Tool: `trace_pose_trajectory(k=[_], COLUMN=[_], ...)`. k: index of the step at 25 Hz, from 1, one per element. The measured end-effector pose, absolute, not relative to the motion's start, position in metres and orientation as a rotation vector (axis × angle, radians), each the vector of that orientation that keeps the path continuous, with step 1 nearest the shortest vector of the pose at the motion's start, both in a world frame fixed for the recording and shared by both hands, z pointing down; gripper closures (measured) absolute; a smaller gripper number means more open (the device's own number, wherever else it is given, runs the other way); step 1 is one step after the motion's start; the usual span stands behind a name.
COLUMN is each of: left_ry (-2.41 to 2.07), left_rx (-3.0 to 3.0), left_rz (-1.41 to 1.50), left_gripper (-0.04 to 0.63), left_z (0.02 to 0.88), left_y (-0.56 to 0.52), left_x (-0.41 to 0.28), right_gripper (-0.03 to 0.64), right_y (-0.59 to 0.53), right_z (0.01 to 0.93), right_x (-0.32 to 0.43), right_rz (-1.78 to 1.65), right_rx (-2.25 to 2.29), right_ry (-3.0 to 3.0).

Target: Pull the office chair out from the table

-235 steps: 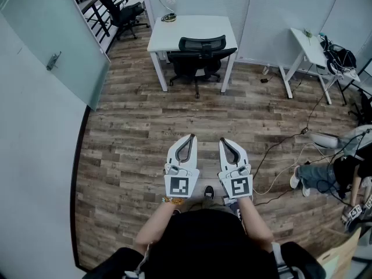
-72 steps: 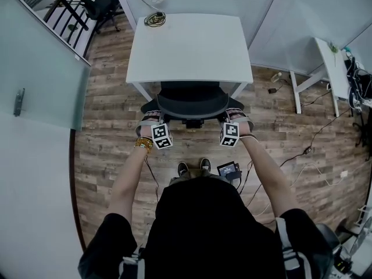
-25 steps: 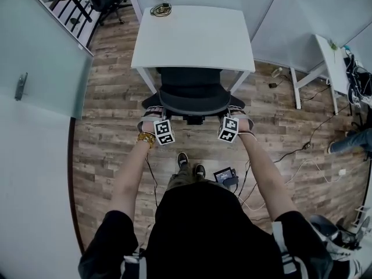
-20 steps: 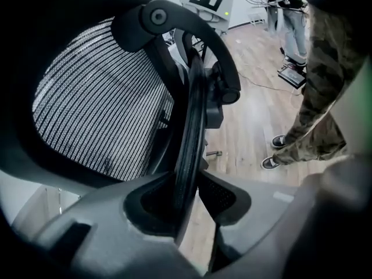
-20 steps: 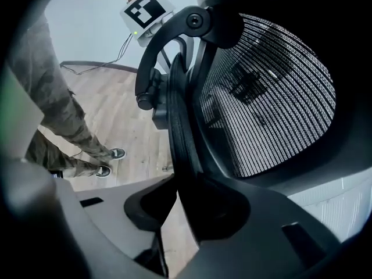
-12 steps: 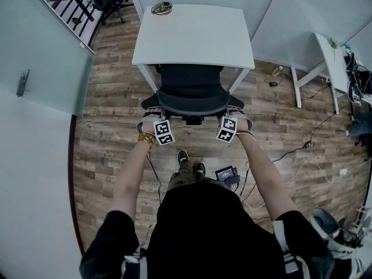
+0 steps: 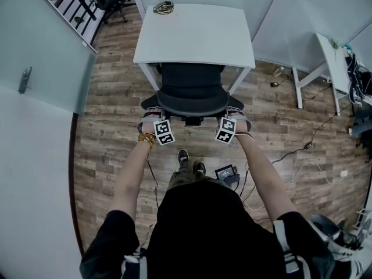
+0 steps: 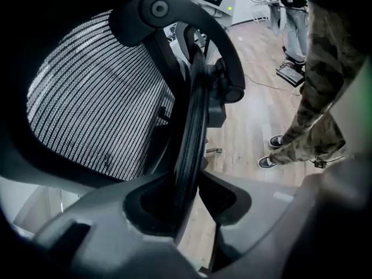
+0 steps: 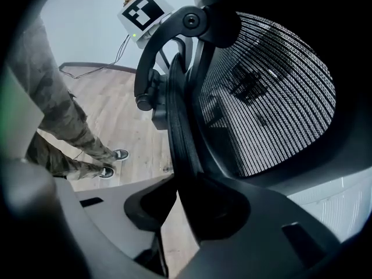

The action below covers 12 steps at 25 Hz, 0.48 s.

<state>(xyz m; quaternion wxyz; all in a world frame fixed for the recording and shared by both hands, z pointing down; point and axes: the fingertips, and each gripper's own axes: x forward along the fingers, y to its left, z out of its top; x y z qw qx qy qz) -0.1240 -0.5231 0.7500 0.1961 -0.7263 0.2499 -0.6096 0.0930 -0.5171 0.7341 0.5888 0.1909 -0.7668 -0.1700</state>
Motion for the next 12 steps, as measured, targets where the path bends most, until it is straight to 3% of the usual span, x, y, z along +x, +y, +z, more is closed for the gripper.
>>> trace_pose_trajectory(k=[12], left_ry=[0.724], left_rx=[-2.03], left_rz=[-1.741], left_gripper=[0.445], left_z=[0.753], left_y=[-0.508], left_x=[-0.128], right_gripper=[0.517], right_y=[-0.495], right_z=[0.735], right_x=[0.091], right_rz=[-0.436], right_rx=[0.447], right_ry=[-1.79])
